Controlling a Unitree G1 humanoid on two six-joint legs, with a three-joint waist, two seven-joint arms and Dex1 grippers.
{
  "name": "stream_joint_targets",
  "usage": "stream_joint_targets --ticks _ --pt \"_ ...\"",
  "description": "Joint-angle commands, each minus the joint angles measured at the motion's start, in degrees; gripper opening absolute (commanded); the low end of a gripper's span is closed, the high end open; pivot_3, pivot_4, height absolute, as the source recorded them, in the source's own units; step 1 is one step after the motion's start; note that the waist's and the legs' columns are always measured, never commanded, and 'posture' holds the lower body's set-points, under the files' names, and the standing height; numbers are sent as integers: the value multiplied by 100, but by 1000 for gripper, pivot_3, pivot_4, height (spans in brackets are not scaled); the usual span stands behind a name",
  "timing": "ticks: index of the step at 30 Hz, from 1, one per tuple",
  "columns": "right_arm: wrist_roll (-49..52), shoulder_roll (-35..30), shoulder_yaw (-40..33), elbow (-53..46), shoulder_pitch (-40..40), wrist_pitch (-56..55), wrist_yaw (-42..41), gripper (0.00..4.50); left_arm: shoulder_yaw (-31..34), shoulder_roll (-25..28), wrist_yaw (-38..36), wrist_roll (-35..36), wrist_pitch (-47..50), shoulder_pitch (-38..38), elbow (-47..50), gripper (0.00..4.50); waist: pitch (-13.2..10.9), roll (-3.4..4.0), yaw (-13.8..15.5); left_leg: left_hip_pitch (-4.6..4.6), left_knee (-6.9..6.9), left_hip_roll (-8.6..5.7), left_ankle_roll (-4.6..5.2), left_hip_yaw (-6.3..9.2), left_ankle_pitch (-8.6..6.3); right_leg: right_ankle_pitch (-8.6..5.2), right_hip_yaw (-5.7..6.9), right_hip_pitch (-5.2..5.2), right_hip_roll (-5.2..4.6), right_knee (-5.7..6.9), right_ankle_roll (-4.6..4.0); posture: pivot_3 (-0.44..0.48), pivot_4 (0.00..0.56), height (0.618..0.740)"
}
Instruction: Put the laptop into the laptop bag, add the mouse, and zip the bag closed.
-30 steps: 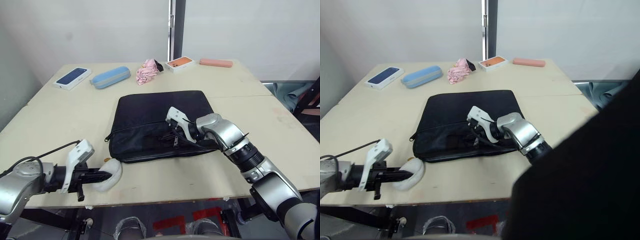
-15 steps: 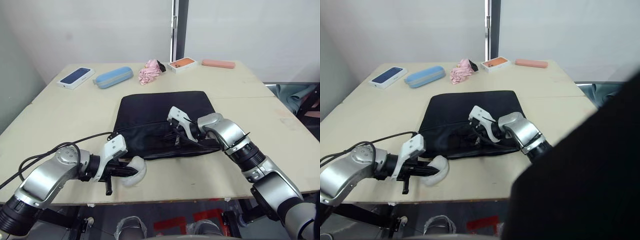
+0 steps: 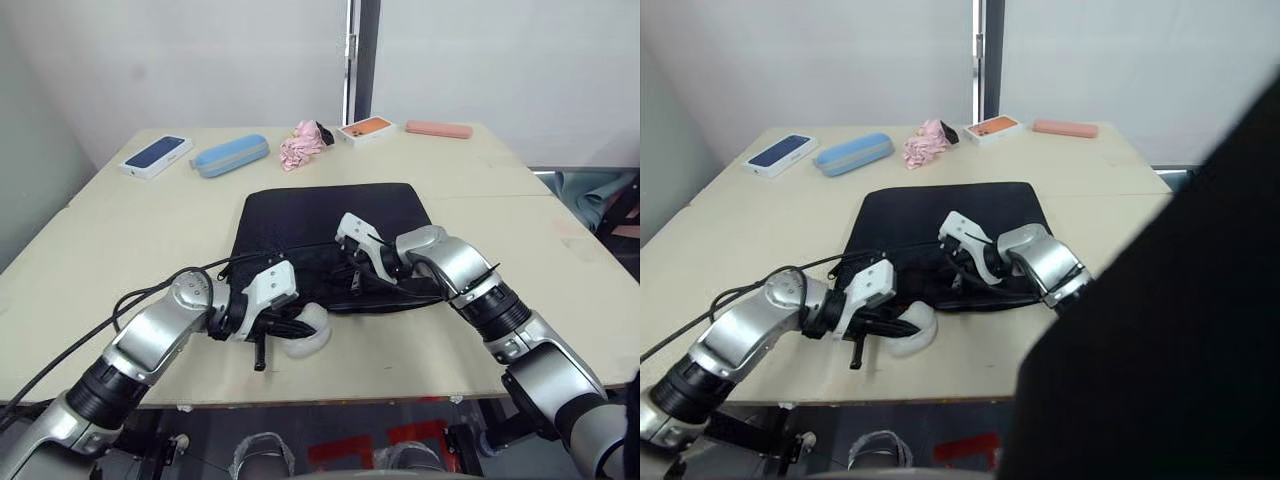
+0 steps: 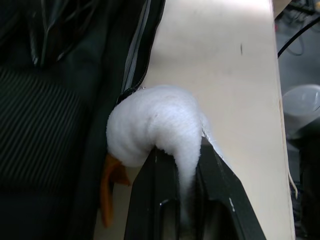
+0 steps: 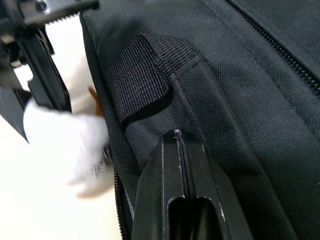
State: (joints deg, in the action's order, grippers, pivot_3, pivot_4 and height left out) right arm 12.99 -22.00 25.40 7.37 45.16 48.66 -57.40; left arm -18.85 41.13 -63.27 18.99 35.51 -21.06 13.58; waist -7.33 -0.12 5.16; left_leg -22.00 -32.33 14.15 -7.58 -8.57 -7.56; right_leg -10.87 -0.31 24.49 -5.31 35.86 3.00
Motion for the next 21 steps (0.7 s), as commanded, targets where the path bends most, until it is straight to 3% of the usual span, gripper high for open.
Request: stream_joint_targets --ticks 1,9,14,21 --pt "-185 -68 175 148 -36 164 54 0 -204 -269 -254 -12 -242 -236 -272 67 3 2 -2 0 0 0 0 0 0 0 0 0 0 1 0 0 150 740" --pt "-178 -132 186 81 -32 229 33 0 -359 -1073 -708 50 -504 -738 -1102 67 7 1 3 -2 0 0 0 0 1 0 0 0 1 -2 0 0 150 740" --pt "-182 -168 176 71 -12 240 23 0 -335 -1177 -830 -40 -562 -823 -1312 67 7 1 1 -3 0 0 0 -1 1 0 0 0 1 -5 0 0 150 740" --pt "-177 -214 167 31 -41 257 24 0 -81 -905 -628 -70 -309 -688 -1127 2552 7 1 9 -3 1 0 0 0 1 0 1 0 0 -6 0 0 150 740"
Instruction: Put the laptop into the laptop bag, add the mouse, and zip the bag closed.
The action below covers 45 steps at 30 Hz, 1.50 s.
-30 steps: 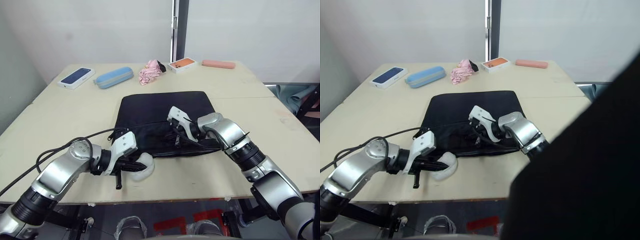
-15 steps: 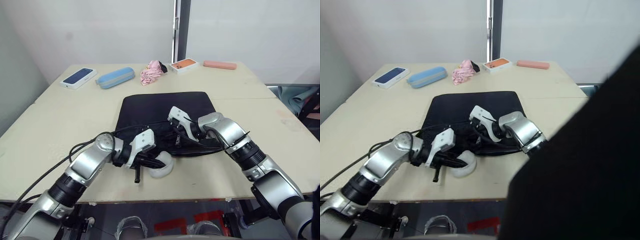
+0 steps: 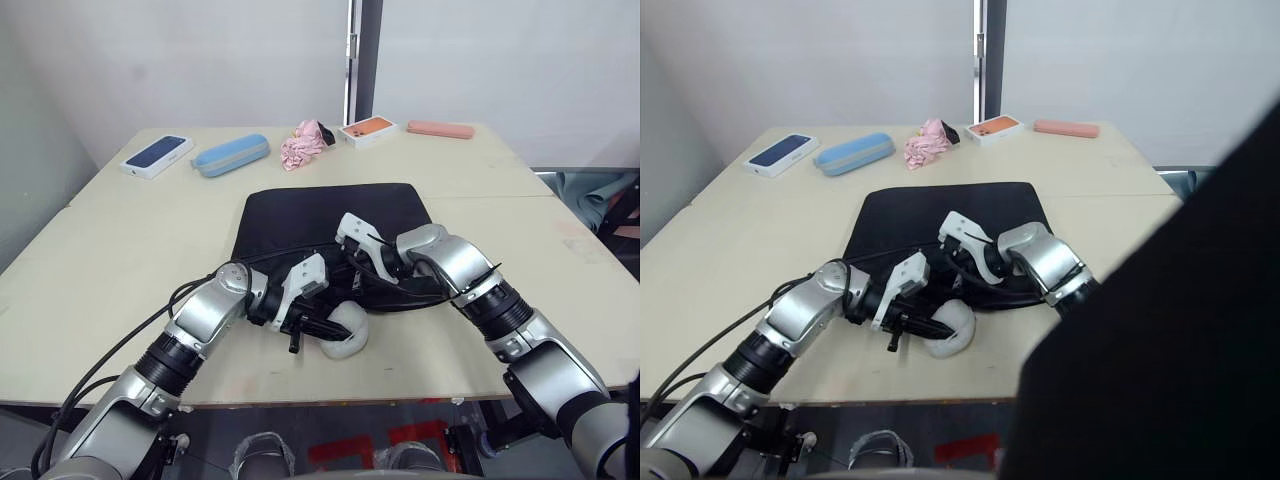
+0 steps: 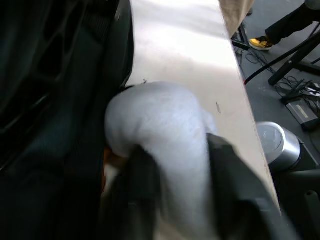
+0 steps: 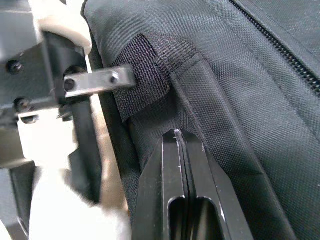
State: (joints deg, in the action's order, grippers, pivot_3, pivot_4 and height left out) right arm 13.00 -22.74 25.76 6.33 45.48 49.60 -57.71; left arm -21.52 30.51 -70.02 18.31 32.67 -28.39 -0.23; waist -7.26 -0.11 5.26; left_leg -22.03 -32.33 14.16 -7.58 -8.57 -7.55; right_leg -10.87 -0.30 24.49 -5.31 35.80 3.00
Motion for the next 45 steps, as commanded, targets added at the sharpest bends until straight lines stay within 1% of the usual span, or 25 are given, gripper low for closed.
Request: stream_joint_targets --ticks 1,3,8,13,16,18,20,22,24,27,32,34,37,40,45 --pt "-178 -139 130 140 -67 160 54 0 209 274 67 -80 -133 113 343 2912 0 0 -2 0 0 0 0 0 0 0 0 0 0 0 0 0 150 740" --pt "-179 -132 121 154 -50 150 58 0 322 496 45 -46 -155 230 553 3584 0 1 -7 0 1 0 0 0 0 0 0 0 0 -1 0 0 150 740" --pt "-177 -114 120 163 -53 127 65 0 823 1154 -58 239 95 342 1045 3584 -3 3 -10 1 3 2 0 3 0 0 4 1 2 1 1 0 150 740" --pt "-166 -119 89 154 -60 125 77 0 1373 1805 -184 423 166 389 1242 3584 -4 5 -14 1 4 2 0 3 0 -1 3 1 1 0 2 0 150 740" --pt "-162 -117 65 147 -68 117 93 0 1876 2206 -376 668 110 464 1286 3584 -7 6 -19 0 4 2 -1 2 0 -1 3 3 2 -2 2 0 150 740" --pt "-162 -113 56 148 -73 111 103 0 2209 2394 -526 868 51 499 1265 3584 -8 6 -18 -2 4 2 -1 2 -1 -1 3 4 2 -4 2 0 150 740" --pt "-162 -108 51 155 -74 104 107 0 2530 2460 -665 1063 -115 485 1184 3584 -8 7 -14 -1 5 2 -1 2 -1 -1 3 5 2 -4 2 0 150 740" --pt "-161 -104 31 165 -74 95 120 0 2958 2415 -772 1418 -183 284 1029 3584 -8 7 -11 -1 5 2 -1 2 -1 -1 2 5 2 -4 2 0 150 740" --pt "-153 -122 1 153 -74 88 116 0 3235 2314 -693 1710 -114 -13 851 3584 -9 7 2 -1 5 2 -1 3 -1 -1 4 5 2 -1 1 0 150 740" --pt "-34 -189 -177 -28 -93 155 100 0 3394 2146 -636 1977 -108 -343 683 3584 -9 7 2 0 5 2 -1 4 -1 -1 4 6 2 5 1 0 150 740" --pt "297 -487 -638 -653 -204 413 81 0 3482 1846 -535 2269 -75 -610 546 3584 -15 5 15 -14 3 1 -2 1 0 -1 3 13 2 -5 1 0 150 740" --pt "656 -885 -1179 -1297 -350 710 10 0 3382 1742 -545 2217 -157 -658 382 3584 -22 4 40 -45 2 1 -1 3 1 0 6 37 2 -6 0 0 150 740" --pt "1074 -1284 -1738 -1902 -512 1063 9 0 3199 1688 -686 2075 -325 -645 263 3584 -27 2 47 -85 0 1 1 11 3 0 16 61 3 -17 0 0 150 740" --pt "1682 -2013 -2590 -2795 -960 1433 -196 0 2734 1514 -941 1786 -650 -705 142 3584 -27 2 72 -90 9 3 2 11 2 0 19 65 4 -23 0 0 150 740" --pt "2351 -2745 -3850 -3561 -1734 1494 -265 0 2256 1125 -1153 1518 -1072 -852 -7 3584 -29 -1 106 -88 13 4 4 13 2 -2 22 62 4 -28 -3 0 150 740"
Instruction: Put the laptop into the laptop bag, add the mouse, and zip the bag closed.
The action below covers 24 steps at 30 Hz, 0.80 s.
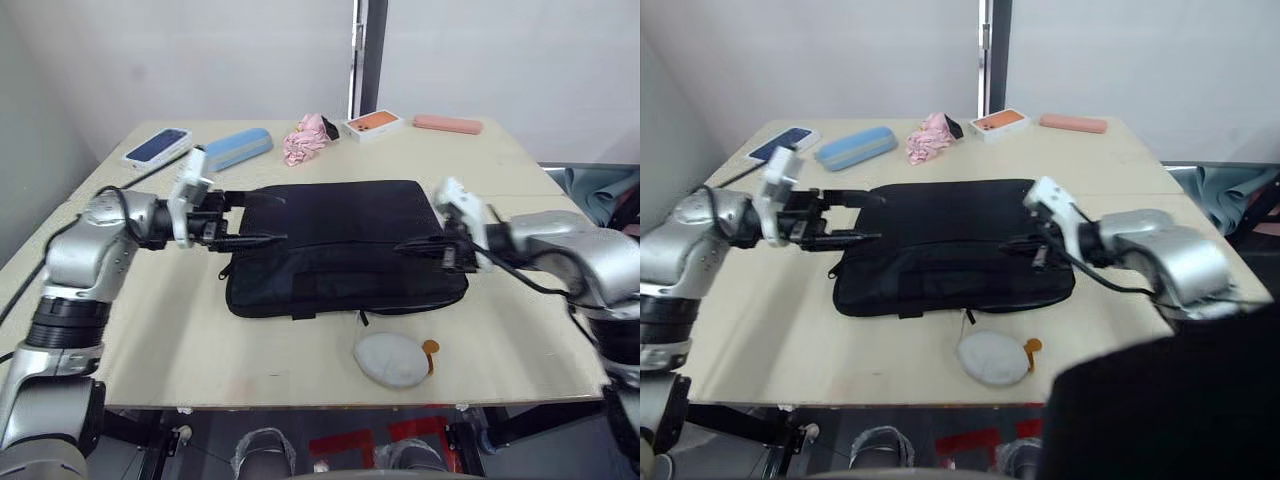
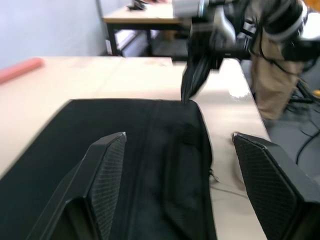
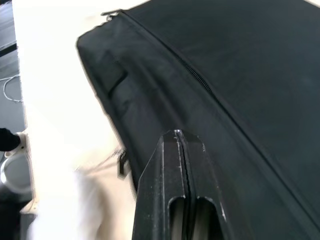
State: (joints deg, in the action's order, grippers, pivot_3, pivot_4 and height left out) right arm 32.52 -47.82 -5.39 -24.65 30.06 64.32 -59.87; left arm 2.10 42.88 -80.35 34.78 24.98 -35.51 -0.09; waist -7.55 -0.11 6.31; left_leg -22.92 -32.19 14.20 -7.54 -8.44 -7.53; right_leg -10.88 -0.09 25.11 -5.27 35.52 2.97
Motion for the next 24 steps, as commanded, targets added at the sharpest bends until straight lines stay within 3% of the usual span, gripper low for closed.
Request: stream_joint_targets --ticks 1,5,9,10,13,20,22,24 --pt "489 -364 -1068 -581 -412 18 -33 0 -211 -202 -185 -209 -446 -139 -48 3584 -1 -1 -11 1 -1 -1 1 -2 0 0 -3 0 -1 3 0 0 150 740" --pt "1001 -736 -2936 -1215 -1672 406 -166 0 -681 -590 -522 -496 -1029 -103 -160 3584 -2 -2 35 4 -9 -1 4 -3 0 0 -6 -4 -4 8 1 0 150 740" --pt "1630 -787 -4067 -1567 -2278 867 -49 0 -906 -812 -765 -605 -1243 -271 -427 3584 -2 -2 34 7 -17 0 11 -7 2 1 -10 -3 -3 13 1 0 150 740" --pt "1862 -797 -4453 -1658 -2388 1073 -24 255 -985 -906 -836 -645 -1285 -376 -567 3628 -2 -2 39 7 -24 0 13 -9 2 1 -14 -2 -3 18 2 0 150 740" --pt "2600 -865 -5338 -1814 -2581 1487 45 1130 -1126 -1072 -1061 -740 -1436 -564 -959 2784 -2 0 66 11 -37 -1 13 -9 2 2 -19 -4 -5 28 3 0 150 740" --pt "4205 -1140 -6890 -2034 -3401 1890 392 3626 -1859 -1423 -1215 -1437 -2954 -1141 -3040 205 0 3 162 18 -48 -2 17 -12 -1 1 -23 -14 -7 26 8 0 150 740" --pt "4639 -1235 -7161 -2031 -3666 1848 651 4277 -1986 -1617 -1215 -1533 -3208 -1362 -3660 0 -2 3 210 15 -48 -3 18 -12 -1 1 -22 -12 -10 22 10 0 150 740" --pt "5026 -1296 -7332 -2062 -3942 1730 904 4483 -2034 -1748 -1215 -1601 -3404 -1512 -4069 0 -2 3 252 10 -48 -4 19 -10 -2 1 -20 -12 -10 19 11 0 150 740"
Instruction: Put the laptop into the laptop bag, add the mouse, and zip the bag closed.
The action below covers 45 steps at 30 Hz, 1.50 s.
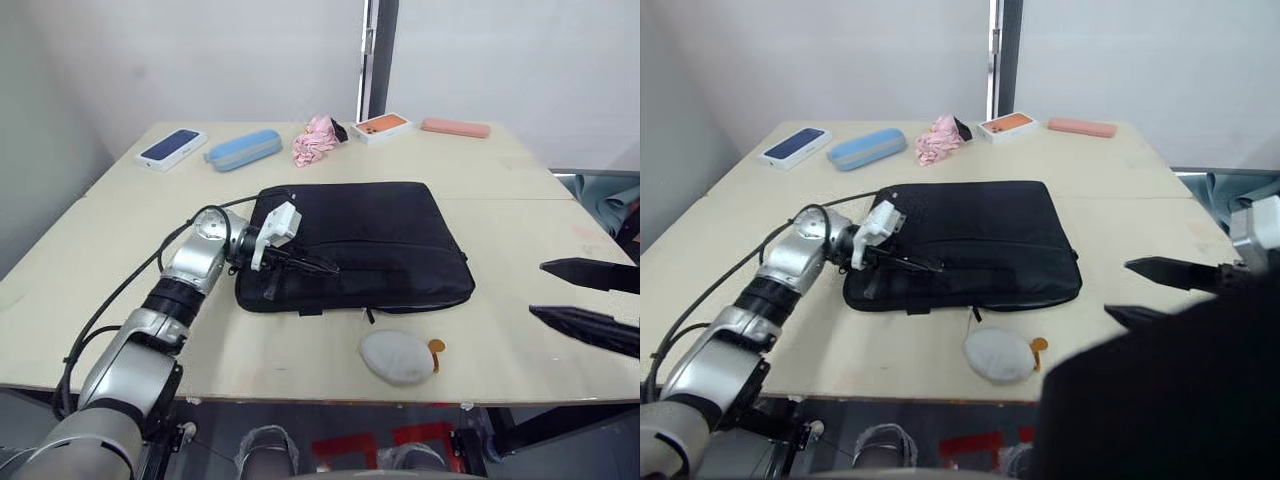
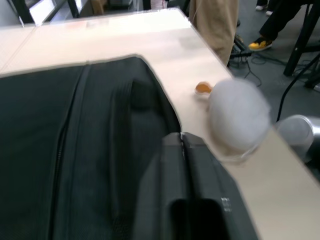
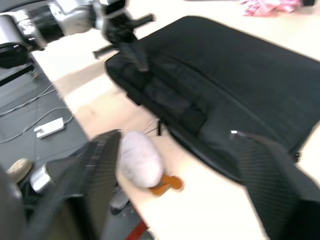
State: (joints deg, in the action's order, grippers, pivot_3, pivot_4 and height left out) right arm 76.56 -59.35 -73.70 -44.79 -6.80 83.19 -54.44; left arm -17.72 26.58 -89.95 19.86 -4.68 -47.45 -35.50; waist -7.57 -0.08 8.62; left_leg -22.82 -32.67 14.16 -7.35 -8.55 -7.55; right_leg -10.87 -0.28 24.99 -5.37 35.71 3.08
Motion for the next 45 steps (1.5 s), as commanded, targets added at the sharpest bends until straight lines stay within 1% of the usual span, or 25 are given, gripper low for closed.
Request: stream_joint_targets --ticks 1,4,6,7,9,12,14,16,17,20,23,26,29,32,35,38,39,40,42,45 --pt "855 -175 -563 -36 -397 -254 534 4483 -51 -179 -255 -149 -531 -379 -686 0 -1 0 37 -2 0 0 1 1 -1 0 2 0 -1 -3 1 0 150 740" --pt "1604 -269 -562 -70 -845 -615 1018 4483 18 -405 -245 -392 -738 -502 -1029 0 -1 0 54 -10 1 0 5 4 -4 -2 8 3 -1 -10 4 0 150 740" --pt "1869 -327 -301 -142 -1068 -857 1271 4483 5 -505 -115 -566 -856 -543 -1168 0 -1 -1 66 -11 2 0 6 5 -5 -3 10 1 -2 -15 6 0 150 740" --pt "1832 -375 -1 -181 -1121 -979 1424 4483 -41 -526 -49 -705 -850 -563 -1262 0 -1 -1 58 -12 2 0 7 6 -6 -4 12 0 -3 -17 7 0 150 740" --pt "1731 -515 586 -281 -1194 -1189 1575 4483 -87 -516 -69 -934 -1141 -528 -1365 0 -2 -2 30 -10 1 -1 7 9 -6 -4 14 -5 -4 -18 9 0 150 740" --pt "938 -766 1678 -524 -1097 -1486 1631 4483 -23 -535 47 -1112 -1257 -524 -1425 0 -1 -1 12 -8 1 -1 6 11 -6 -4 14 -8 -4 -17 21 0 150 740" --pt "729 -827 2675 -616 -725 -1915 1632 4483 2 -535 133 -1206 -1296 -523 -1439 0 -1 -2 4 -9 1 -3 4 18 -6 -4 18 -11 -6 -17 27 0 150 740" --pt "131 -751 4302 -488 179 -2200 1777 4483 -31 -494 245 -1380 -1450 -463 -1473 0 0 0 -24 -9 -2 -4 5 19 -6 -3 18 -13 -8 -16 29 0 150 740" --pt "-167 -717 4919 -423 555 -2267 1809 4483 -41 -483 281 -1444 -1498 -438 -1488 0 3 2 -41 -4 -3 -6 5 18 -6 -2 16 -16 -9 -13 30 0 150 740" --pt "-824 -426 6368 -102 1591 -2237 1836 4483 -31 -472 363 -1563 -1615 -403 -1501 0 3 2 -39 -5 -11 -6 3 23 -5 -1 18 -16 -9 -1 31 0 150 740" --pt "-1312 -53 7315 270 2185 -2280 1553 4483 -2 -464 373 -1558 -1584 -363 -1331 0 4 4 -39 -5 -19 -7 2 23 -4 0 17 -18 -12 6 29 0 150 740" --pt "-1839 182 7911 627 2461 -2394 1289 4483 9 -457 381 -1549 -1526 -334 -1200 0 4 5 -39 -9 -24 -7 3 24 -4 3 18 -16 -12 10 25 0 150 740" --pt "-2794 266 8890 998 2808 -2514 995 4483 -5 -427 386 -1560 -1460 -292 -1037 0 4 4 -56 -11 -29 -7 3 24 -4 4 18 -15 -12 15 23 0 150 740" --pt "-3430 294 9500 1228 2978 -2544 846 4483 29 -391 342 -1530 -1361 -294 -930 0 4 5 -69 -8 -30 -6 2 25 -4 4 17 -16 -12 21 23 0 150 740" --pt "-3819 476 9775 1478 3054 -2580 787 4483 54 -355 311 -1530 -1332 -293 -882 0 4 6 -88 -8 -31 -6 2 24 -4 4 16 -16 -11 22 22 0 150 740" --pt "-3873 596 9599 1371 2827 -2828 643 3669 28 -340 274 -1552 -1334 -268 -839 0 4 5 -92 -9 -31 -6 3 22 -4 5 13 -13 -11 23 21 0 150 740" --pt "-3878 584 9543 1344 2741 -2853 601 3206 13 -339 268 -1570 -1369 -252 -845 0 4 5 -95 -8 -31 -5 3 23 -4 5 14 -15 -10 22 21 0 150 740" --pt "-3939 528 9540 1333 2668 -2864 568 2862 -11 -335 282 -1613 -1431 -241 -873 0 4 5 -96 -8 -31 -5 3 22 -5 5 13 -14 -10 22 21 0 150 740" --pt "-4081 445 9547 1349 2562 -2870 560 2307 -79 -310 292 -1727 -1588 -227 -945 0 3 5 -94 -8 -31 -5 3 23 -5 5 13 -15 -10 22 21 0 150 740" --pt "-4077 427 9386 1299 2413 -2830 546 1259 -154 -304 298 -1871 -1808 -236 -1075 0 4 6 -104 -2 -32 -5 3 21 -5 5 10 -17 -10 23 20 0 150 740"
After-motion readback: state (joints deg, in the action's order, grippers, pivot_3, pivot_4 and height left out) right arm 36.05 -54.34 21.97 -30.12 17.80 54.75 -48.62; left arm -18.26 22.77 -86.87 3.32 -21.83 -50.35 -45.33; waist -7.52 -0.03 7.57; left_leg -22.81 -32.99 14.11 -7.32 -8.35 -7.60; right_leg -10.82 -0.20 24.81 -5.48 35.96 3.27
